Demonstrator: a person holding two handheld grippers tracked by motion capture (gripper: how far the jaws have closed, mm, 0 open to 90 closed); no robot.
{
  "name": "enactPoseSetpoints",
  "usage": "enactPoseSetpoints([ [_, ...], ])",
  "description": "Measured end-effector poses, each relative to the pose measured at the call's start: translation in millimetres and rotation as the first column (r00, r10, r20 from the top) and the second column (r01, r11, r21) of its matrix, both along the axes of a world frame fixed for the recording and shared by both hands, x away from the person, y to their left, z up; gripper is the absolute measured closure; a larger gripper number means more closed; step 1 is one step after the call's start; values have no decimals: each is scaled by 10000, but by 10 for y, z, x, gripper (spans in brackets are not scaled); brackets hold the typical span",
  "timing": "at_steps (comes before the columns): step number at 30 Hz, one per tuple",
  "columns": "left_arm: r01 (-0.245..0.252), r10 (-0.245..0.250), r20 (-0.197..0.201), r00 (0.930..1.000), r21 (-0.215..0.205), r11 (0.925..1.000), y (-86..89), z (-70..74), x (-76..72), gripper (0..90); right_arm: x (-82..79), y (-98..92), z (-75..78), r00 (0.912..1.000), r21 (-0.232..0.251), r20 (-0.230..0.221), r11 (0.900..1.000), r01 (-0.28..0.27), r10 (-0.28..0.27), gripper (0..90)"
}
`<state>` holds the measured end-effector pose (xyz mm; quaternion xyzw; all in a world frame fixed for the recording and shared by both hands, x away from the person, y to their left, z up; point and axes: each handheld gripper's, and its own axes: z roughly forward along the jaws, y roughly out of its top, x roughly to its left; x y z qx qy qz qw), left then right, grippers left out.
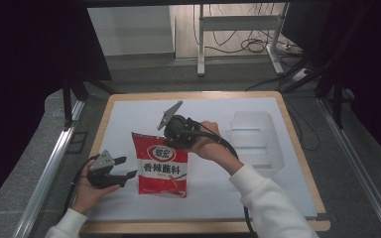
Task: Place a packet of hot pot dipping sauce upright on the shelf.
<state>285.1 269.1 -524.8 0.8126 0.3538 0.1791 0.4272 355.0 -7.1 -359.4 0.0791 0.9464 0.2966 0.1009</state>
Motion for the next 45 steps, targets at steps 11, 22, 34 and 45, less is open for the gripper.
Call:
enactPoseSetpoints([
  [11, 108, -108, -78, 9999, 114, 9999, -28, -29, 15, 307, -47, -48, 238, 9985, 159, 545, 9999, 3, -11, 890],
  [22, 144, -142, -97, 9999, 259, 9996, -36, -37, 17, 305, -6, -202, 444, 9946, 248, 1002, 9994, 231, -255, 891],
  [34, 233, -226, -175, 9996, 414, 9989, -50, -49, 27, 301, 7, -487, 620, 9912, 358, 1142, 9974, 633, -670, 891],
  [45, 211, -201, -202, 9996, 518, 9984, -63, -62, 38, 297, 118, -771, 788, 9853, 688, 1280, 9921, 1053, -1134, 890],
])
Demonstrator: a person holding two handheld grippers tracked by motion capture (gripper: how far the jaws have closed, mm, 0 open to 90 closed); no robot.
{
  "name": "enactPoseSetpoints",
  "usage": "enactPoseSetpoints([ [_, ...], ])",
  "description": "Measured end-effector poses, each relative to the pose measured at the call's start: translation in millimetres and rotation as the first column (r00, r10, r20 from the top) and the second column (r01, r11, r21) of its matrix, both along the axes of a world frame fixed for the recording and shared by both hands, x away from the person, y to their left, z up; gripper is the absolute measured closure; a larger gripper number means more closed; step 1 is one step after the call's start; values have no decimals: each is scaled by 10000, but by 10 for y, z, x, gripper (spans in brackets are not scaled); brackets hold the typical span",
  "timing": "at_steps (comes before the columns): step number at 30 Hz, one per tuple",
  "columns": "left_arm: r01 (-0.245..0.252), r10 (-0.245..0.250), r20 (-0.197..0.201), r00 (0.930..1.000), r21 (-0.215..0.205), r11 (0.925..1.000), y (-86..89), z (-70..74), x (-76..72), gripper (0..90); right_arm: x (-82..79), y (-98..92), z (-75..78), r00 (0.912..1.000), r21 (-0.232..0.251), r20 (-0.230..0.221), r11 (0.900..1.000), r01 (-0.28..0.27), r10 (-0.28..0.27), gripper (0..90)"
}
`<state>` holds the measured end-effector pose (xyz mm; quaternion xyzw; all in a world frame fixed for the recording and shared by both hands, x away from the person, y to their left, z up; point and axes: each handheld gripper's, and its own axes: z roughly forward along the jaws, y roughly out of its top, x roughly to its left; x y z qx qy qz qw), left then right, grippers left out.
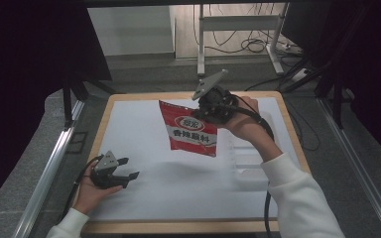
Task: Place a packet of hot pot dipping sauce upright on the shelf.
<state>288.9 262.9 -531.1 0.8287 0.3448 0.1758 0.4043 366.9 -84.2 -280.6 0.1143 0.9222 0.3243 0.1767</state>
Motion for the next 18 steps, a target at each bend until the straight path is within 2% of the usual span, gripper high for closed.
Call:
enactPoseSetpoints([
  [14, 69, -69, -15, 10000, 85, 9999, -19, -7, 7, 295, 152, -254, 126, 9983, 5, 113, 9984, 570, -570, 891],
  [18, 69, -69, -25, 10000, 77, 9999, -21, -8, 8, 295, 186, -329, 164, 9970, 162, 173, 9971, 749, -751, 890],
])
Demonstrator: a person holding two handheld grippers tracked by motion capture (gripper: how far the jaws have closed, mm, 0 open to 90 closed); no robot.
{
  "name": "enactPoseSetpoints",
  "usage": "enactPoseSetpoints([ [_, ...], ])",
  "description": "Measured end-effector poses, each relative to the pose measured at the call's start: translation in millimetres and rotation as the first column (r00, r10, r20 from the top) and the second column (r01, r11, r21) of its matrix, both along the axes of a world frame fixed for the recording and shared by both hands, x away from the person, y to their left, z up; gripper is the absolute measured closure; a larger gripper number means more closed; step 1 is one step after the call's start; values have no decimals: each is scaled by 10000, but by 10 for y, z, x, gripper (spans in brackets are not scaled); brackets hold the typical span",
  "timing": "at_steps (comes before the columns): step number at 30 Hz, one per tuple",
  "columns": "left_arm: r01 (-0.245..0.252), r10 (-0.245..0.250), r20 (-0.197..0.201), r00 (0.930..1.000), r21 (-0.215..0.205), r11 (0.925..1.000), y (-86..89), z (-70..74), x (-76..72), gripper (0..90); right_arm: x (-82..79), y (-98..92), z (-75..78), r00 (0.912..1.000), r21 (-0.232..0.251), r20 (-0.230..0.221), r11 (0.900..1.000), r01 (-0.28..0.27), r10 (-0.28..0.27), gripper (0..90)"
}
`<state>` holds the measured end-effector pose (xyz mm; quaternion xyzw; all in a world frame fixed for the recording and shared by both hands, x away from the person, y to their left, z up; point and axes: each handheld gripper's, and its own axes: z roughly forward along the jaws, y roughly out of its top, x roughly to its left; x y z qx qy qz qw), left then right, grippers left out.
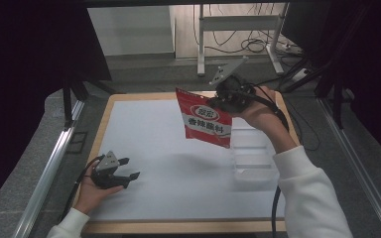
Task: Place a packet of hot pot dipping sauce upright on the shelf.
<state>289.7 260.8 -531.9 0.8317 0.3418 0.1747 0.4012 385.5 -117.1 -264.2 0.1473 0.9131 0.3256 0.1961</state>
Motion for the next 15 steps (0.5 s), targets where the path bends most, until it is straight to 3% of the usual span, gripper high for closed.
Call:
enactPoseSetpoints([
  [15, 59, -59, -22, 10000, 69, 10000, -14, 7, -3, 294, 151, -264, 172, 9991, 253, -63, 9988, 409, -407, 891],
])
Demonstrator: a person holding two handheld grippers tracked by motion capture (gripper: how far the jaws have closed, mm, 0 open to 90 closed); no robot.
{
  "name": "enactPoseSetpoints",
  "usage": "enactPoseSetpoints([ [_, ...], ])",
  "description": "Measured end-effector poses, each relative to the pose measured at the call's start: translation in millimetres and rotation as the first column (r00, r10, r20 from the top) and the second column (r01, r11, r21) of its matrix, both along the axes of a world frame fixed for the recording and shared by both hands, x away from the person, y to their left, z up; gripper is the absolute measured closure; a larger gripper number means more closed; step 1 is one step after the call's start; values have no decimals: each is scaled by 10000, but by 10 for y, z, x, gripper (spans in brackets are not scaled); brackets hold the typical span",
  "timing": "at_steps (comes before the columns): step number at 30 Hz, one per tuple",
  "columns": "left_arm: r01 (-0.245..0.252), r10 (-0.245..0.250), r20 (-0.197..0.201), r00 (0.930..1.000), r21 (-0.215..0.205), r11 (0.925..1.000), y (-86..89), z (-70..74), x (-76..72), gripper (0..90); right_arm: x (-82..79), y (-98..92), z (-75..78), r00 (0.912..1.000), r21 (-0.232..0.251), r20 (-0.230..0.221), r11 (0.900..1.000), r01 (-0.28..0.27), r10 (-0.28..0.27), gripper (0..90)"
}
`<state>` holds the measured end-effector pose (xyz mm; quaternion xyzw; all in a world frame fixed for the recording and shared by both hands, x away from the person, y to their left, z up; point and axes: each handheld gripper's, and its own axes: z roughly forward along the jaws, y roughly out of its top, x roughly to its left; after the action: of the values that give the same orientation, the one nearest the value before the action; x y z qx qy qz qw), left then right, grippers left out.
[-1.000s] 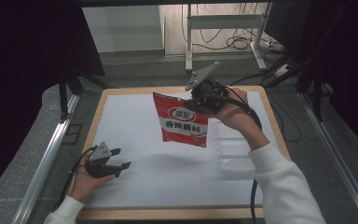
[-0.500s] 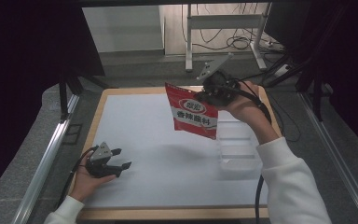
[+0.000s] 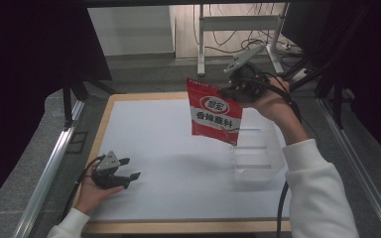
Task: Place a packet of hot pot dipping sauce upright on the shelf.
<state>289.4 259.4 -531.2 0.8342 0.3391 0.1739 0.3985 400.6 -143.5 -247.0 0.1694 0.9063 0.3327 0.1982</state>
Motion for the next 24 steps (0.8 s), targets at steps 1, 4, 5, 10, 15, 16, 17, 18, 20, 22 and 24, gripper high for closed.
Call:
enactPoseSetpoints([
  [1, 0, 0, 0, 10000, 0, 10000, 0, 0, 0, 294, 0, 0, 0, 10000, 0, 0, 10000, 0, 0, 891],
  [4, -24, 24, -13, 10000, -20, 10000, -5, -3, 2, 294, 61, -81, 8, 9999, 32, -65, 9999, 127, -127, 890],
  [5, -15, 15, -16, 10000, 0, 10000, -7, -4, 3, 294, 61, -81, 8, 9999, 32, -65, 9999, 127, -127, 890],
  [10, -18, 18, -13, 10000, 39, 10000, -9, -5, 4, 294, 175, -223, 13, 9993, -4, 56, 9994, 359, -359, 890],
  [15, -52, 52, 10, 10000, 5, 10000, -11, -8, 6, 294, 229, -333, 43, 9990, 130, 48, 9989, 449, -450, 890],
  [16, -60, 60, -10, 10000, -15, 10000, -14, -10, 7, 294, 240, -360, 51, 9988, 121, 52, 9987, 488, -488, 890],
  [17, -66, 66, -3, 10000, -23, 10000, -17, -12, 8, 294, 252, -385, 56, 9986, 136, 36, 9985, 536, -537, 890],
  [18, -58, 58, 1, 10000, 0, 10000, -19, -13, 9, 294, 264, -411, 60, 9983, 125, 41, 9982, 583, -584, 890],
  [20, -62, 62, 2, 10000, 8, 10000, -22, -12, 7, 294, 293, -490, 68, 9978, 53, 96, 9978, 654, -654, 890],
  [22, -53, 53, -3, 10000, 19, 10000, -21, -10, 6, 294, 305, -543, 73, 9971, 63, 96, 9971, 752, -753, 890],
  [24, -65, 65, 6, 10000, 16, 10000, -22, -11, 6, 294, 311, -570, 74, 9970, 87, 106, 9970, 765, -766, 890],
])
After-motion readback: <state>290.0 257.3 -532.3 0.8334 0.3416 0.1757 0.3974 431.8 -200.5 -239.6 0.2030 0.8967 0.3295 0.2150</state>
